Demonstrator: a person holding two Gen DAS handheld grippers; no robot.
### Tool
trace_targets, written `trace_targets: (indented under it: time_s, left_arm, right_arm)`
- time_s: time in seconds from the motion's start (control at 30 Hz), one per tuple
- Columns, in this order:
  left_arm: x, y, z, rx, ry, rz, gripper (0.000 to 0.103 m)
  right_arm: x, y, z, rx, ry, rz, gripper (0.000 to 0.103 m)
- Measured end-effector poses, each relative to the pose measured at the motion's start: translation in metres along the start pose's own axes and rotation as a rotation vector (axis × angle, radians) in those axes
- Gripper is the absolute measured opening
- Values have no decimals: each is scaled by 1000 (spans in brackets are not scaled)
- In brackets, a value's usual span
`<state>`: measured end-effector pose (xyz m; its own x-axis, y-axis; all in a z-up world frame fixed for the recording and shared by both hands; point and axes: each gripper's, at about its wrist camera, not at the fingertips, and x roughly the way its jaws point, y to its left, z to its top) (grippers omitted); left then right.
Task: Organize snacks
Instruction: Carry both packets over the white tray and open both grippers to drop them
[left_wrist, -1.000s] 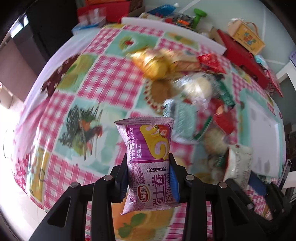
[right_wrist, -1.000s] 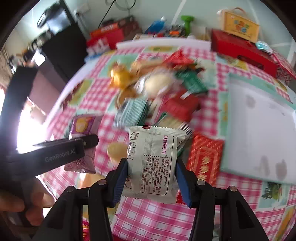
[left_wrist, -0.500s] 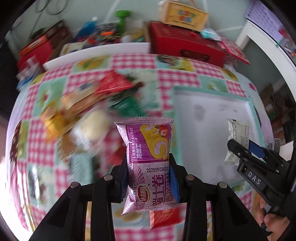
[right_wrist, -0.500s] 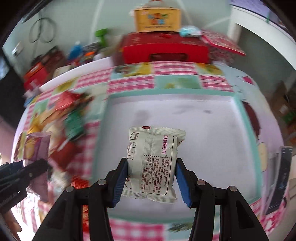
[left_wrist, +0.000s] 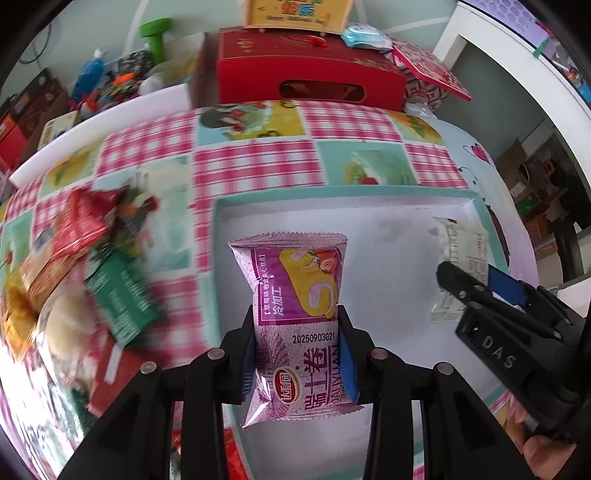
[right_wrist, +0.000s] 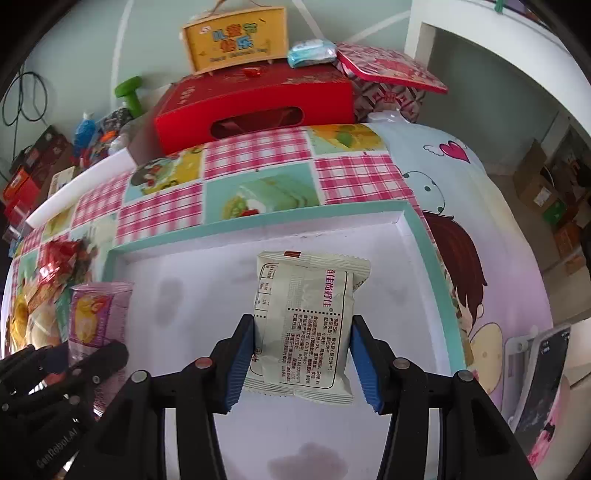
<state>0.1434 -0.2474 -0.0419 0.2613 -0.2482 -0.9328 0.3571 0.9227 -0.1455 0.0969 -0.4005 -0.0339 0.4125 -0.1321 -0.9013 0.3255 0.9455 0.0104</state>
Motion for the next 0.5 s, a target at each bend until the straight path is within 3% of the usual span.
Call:
trace_targets:
  time_s: [0.13,0.2,0.27,0.4,0.5]
  left_arm:
    - [9,-9,8,-4,6,-8,41]
    - [11,-8,9,-16,12,-13,55]
    - [8,-6,8,-30,13,-11,72]
    - [-6,4,4,-61,3,3,73]
    - [-18,16,-2,-95,-6,25,87]
  right_arm:
    - [9,-5,5,10,14,-4,55]
    - [10,-8,7,26,20,20,58]
    - [11,-11,7,41,29,43,73]
    - [5,-11,4,34,22,44,75]
    - [-1,-9,-3,33,30,47,79]
